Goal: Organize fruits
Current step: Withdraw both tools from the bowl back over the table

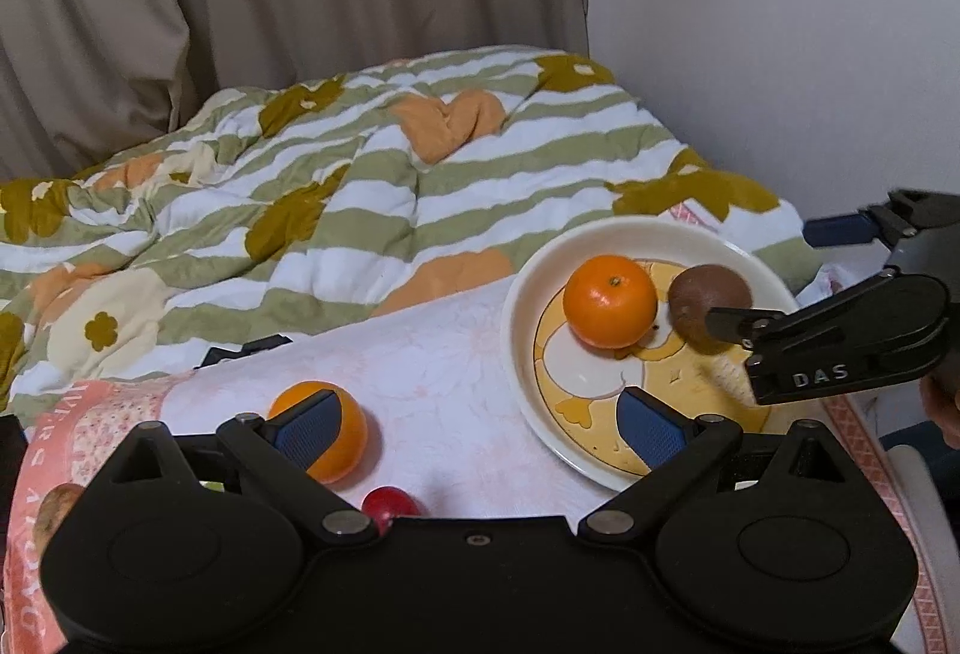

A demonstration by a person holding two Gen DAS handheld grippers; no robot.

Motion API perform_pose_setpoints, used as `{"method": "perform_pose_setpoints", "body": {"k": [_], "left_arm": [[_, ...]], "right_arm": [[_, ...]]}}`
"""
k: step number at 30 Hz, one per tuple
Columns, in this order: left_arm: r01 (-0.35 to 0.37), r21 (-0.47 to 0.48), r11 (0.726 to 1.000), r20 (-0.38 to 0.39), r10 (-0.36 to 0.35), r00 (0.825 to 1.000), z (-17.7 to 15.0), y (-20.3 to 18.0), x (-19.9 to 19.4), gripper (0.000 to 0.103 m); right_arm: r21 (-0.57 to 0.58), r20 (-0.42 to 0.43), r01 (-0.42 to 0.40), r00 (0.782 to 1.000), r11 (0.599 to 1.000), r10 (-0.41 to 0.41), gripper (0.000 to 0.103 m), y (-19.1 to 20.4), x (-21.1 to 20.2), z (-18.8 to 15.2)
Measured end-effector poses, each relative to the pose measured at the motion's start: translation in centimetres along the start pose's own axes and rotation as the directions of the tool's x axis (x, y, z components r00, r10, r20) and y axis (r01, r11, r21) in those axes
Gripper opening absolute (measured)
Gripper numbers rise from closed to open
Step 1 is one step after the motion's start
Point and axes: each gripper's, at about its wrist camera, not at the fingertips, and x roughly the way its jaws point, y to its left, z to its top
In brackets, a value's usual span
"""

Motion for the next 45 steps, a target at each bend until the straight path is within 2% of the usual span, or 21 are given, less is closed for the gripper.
{"method": "perform_pose_setpoints", "body": {"k": [8,13,22,28,36,45], "left_arm": [[-0.03,-0.023,0.999,0.063,0.032,0.998,-0.7,-0.4,-5.0,0.1],[-0.065,-0.044,0.997,0.097,0.069,0.993,-2.1,-0.8,-8.5,0.1],[-0.099,-0.095,0.991,0.111,0.11,0.988,-5.1,0.2,-13.1,0.1],[-0.108,-0.125,0.986,0.121,0.123,0.985,-8.3,3.3,-15.7,0.1],[-0.084,-0.115,0.99,0.139,0.1,0.985,-11.8,9.3,-17.5,0.1],[-0.026,-0.05,0.998,0.143,0.033,0.989,-14.1,15.6,-16.0,0.1]], "right_arm": [[0.106,0.033,-0.002,0.999,0.994,-0.002,0.103,-0.5,-6.5,-0.5],[0.106,0.043,0.01,0.999,0.994,-0.015,0.103,0.3,-10.2,-1.0],[0.101,0.075,-0.017,0.997,0.995,0.01,0.103,3.0,-15.8,-1.8],[0.088,0.091,-0.014,0.996,0.996,0.006,0.103,6.5,-18.9,-2.5],[0.176,0.101,0.014,0.994,0.984,-0.032,0.103,11.9,-21.1,-3.3],[0.275,0.064,0.05,0.996,0.96,-0.07,0.103,19.1,-20.4,-4.4]]}}
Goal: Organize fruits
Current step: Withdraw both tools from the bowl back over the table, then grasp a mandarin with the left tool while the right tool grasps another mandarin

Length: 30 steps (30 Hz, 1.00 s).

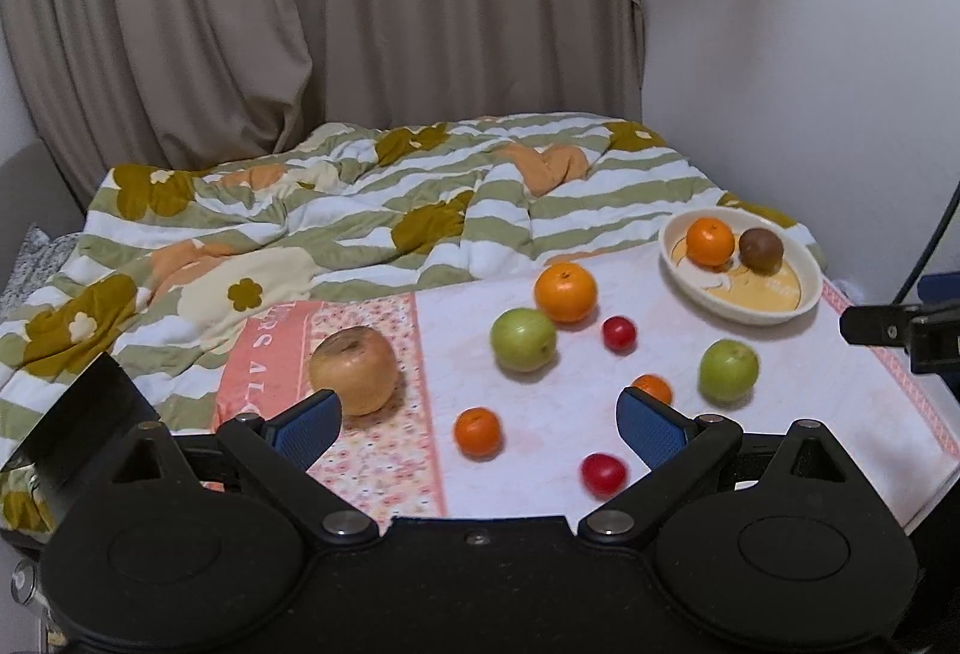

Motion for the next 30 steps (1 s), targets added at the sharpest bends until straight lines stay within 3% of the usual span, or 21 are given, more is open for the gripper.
{"method": "perform_pose_setpoints", "body": {"k": [10,20,26,30], "left_arm": [[0.078,0.025,0.997,-0.04,-0.077,0.996,-1.7,5.1,4.9,0.1],[0.138,0.025,0.99,-0.11,-0.135,0.985,-3.4,5.3,10.8,0.097],[0.16,0.036,0.986,-0.141,-0.154,0.978,-3.9,4.2,13.4,0.088],[0.177,0.061,0.982,-0.157,-0.166,0.973,-4.1,3.3,14.6,0.072]], "right_arm": [[0.068,-0.025,0.035,0.999,0.997,-0.034,0.103,5.4,4.3,-3.0],[0.089,-0.049,0.015,0.999,0.996,-0.011,0.103,7.1,10.2,-4.4],[0.101,-0.063,0.0,0.998,0.995,0.006,0.103,7.5,12.9,-4.7],[0.115,-0.083,-0.015,0.996,0.993,0.024,0.102,7.4,14.1,-4.7]]}}
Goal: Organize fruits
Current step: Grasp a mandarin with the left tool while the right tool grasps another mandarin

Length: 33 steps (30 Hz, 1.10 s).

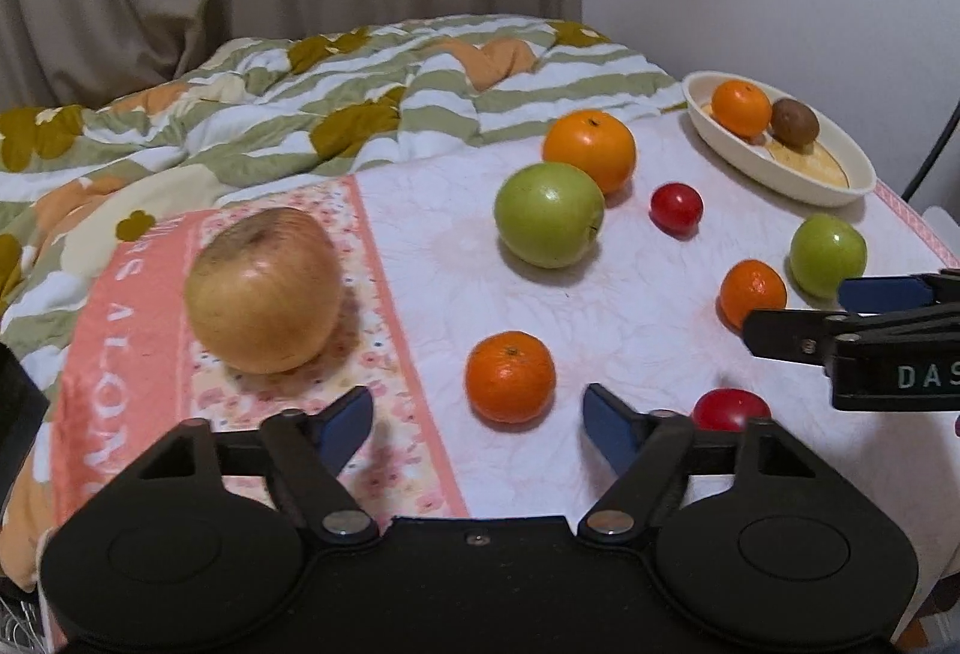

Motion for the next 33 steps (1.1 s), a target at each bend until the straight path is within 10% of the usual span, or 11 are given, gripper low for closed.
{"method": "perform_pose_setpoints", "body": {"k": [13,33], "left_arm": [[0.022,0.016,1.0,-0.013,-0.022,1.0,0.4,-0.5,1.3,0.039],[0.009,-0.021,1.0,-0.022,-0.009,1.0,-0.9,0.5,-0.4,0.039]], "right_arm": [[0.001,-0.025,-0.009,1.0,1.0,0.009,0.083,0.3,1.7,0.3],[-0.051,-0.016,0.025,1.0,0.998,-0.026,0.052,0.8,2.8,0.9]]}}
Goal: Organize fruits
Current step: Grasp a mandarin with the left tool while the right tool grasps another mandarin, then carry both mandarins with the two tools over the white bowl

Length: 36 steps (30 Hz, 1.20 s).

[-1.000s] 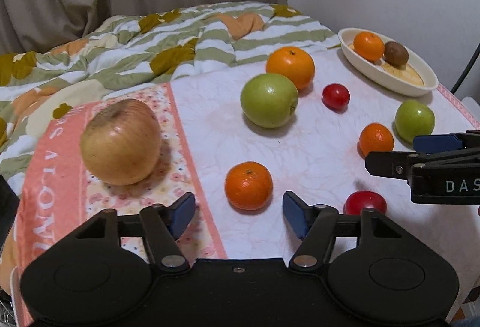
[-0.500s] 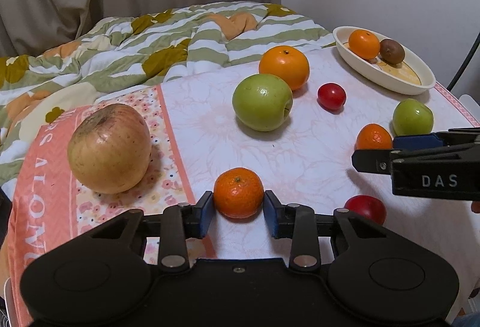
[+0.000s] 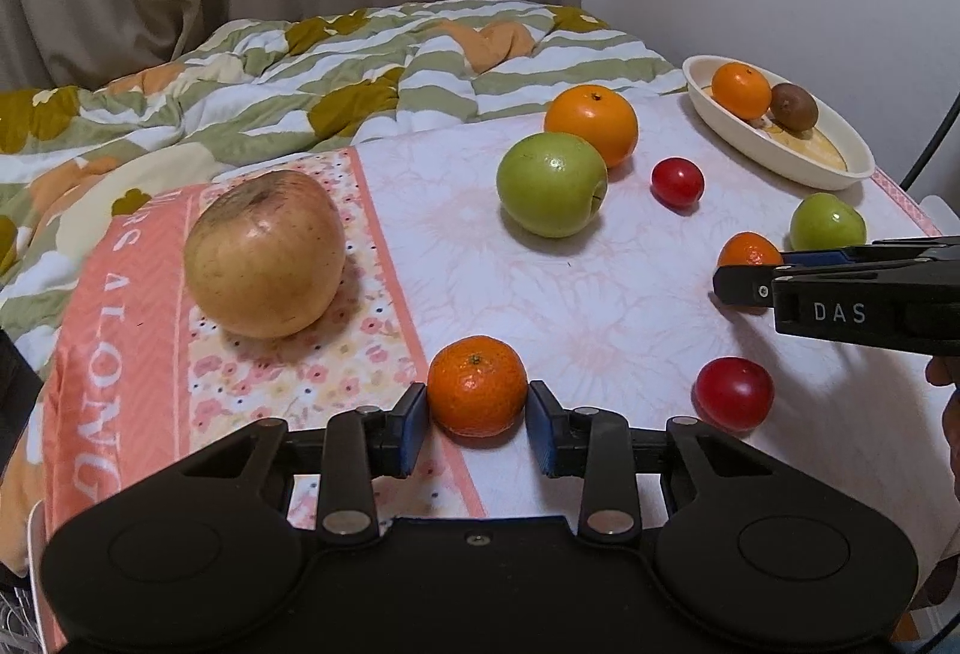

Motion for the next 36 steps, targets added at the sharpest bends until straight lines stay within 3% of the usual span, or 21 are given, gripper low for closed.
{"method": "perform_pose_setpoints", "body": {"k": [11,20,27,36], "left_arm": [[-0.013,-0.046,0.999,0.043,0.015,0.999,-0.3,0.0,-3.5,0.039],[-0.02,-0.069,0.997,0.12,0.028,0.992,0.5,-1.4,-8.3,0.039],[-0.028,-0.077,0.997,0.177,0.041,0.983,1.6,-4.0,-11.7,0.039],[-0.078,-0.119,0.99,0.225,0.103,0.969,3.6,-10.2,-13.5,0.039]], "right_arm": [[-0.016,0.036,-0.02,0.999,1.0,0.02,0.052,0.6,-2.9,0.5],[-0.031,0.087,-0.019,0.996,0.999,0.021,0.052,-0.2,-8.6,1.5],[-0.042,0.128,-0.023,0.991,0.999,0.028,0.052,-2.5,-12.9,2.2],[-0.103,0.149,-0.059,0.986,0.993,0.074,0.052,-8.7,-16.5,3.0]]}}
